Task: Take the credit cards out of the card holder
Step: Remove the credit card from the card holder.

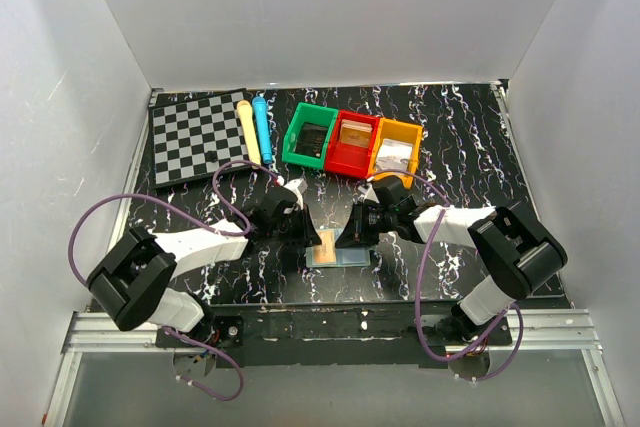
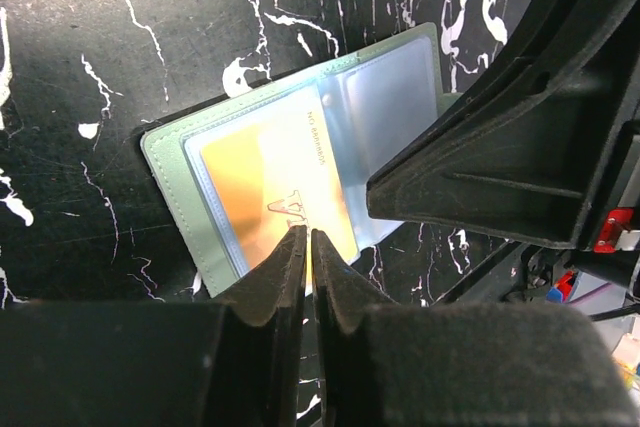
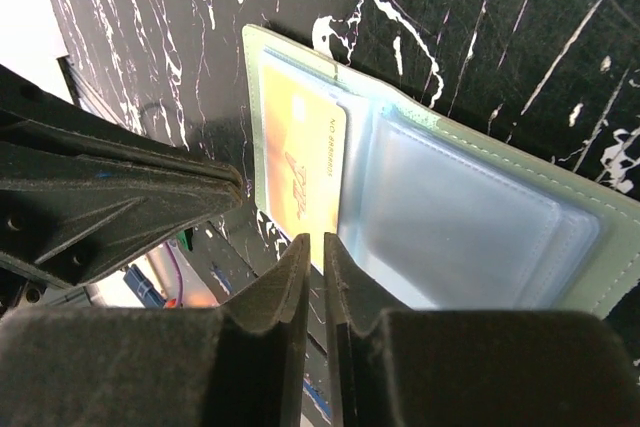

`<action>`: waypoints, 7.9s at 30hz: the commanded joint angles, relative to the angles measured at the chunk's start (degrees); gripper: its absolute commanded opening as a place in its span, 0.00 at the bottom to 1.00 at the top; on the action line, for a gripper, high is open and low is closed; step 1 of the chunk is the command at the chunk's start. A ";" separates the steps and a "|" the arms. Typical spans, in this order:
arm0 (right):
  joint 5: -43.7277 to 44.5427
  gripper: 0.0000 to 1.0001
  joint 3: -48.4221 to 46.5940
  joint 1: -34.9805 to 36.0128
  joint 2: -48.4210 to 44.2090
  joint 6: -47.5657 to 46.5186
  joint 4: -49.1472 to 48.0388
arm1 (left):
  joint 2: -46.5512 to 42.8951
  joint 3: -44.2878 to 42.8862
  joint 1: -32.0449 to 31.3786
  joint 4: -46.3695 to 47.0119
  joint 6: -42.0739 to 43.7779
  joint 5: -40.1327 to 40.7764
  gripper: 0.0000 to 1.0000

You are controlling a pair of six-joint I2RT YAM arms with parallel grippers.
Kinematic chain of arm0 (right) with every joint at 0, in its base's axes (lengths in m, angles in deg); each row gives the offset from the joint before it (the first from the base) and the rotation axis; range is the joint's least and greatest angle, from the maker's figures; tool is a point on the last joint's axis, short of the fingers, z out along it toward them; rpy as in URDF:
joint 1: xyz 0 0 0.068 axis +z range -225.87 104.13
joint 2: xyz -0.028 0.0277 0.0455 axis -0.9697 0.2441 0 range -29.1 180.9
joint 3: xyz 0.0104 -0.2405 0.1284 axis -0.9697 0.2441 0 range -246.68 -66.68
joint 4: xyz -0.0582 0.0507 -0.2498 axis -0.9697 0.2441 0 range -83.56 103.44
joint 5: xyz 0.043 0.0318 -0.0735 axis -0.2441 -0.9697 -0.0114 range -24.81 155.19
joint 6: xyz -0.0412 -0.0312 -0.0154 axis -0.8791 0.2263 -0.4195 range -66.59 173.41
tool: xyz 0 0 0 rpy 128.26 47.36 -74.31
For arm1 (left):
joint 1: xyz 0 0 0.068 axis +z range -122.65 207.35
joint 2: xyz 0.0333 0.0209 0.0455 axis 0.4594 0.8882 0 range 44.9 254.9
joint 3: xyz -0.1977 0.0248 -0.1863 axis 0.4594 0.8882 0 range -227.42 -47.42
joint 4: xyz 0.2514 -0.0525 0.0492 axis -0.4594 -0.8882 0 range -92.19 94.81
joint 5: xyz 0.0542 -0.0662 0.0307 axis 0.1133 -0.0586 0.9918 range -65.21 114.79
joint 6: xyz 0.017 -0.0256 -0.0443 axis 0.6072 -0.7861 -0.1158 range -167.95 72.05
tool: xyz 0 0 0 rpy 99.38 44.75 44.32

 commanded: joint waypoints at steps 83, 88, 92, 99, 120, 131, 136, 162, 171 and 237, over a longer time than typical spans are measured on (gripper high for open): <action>-2.60 0.01 2.19 -0.93 -1.66 0.00 -3.30 | 4.17 1.56 0.15 0.82 0.20 2.70 0.00; -2.16 0.01 2.37 -1.11 -2.28 -0.44 -2.33 | 4.52 2.09 0.15 0.91 -0.15 2.61 0.00; -1.99 0.01 2.63 -1.20 -2.63 -0.44 -2.42 | 4.44 1.91 0.15 0.82 0.02 2.79 0.00; -1.63 0.01 2.90 -1.37 -2.89 -0.35 -2.24 | 4.44 2.18 0.07 0.73 -0.15 3.05 0.00; -3.57 0.13 3.51 -1.81 -3.33 -0.26 -4.88 | 6.46 1.83 0.15 3.54 0.20 -0.72 0.00; -4.45 0.28 3.08 -1.90 -2.90 0.53 -6.81 | 8.57 2.00 0.15 4.95 -0.15 -2.48 0.00; -5.32 0.29 2.99 -1.99 -2.37 1.49 -8.57 | 8.92 2.53 0.15 5.65 -0.24 -3.01 0.00; -8.76 0.36 2.28 -1.81 0.71 2.38 -9.98 | 10.24 3.85 0.15 8.82 -1.03 -4.86 0.00; -6.56 0.33 3.16 -1.99 -1.75 1.14 -7.17 | 8.92 4.20 0.15 6.71 -1.12 -2.13 0.00; -2.52 0.01 5.10 -8.75 -15.11 -7.99 10.66 | 6.90 4.99 0.07 4.34 -1.21 1.03 0.00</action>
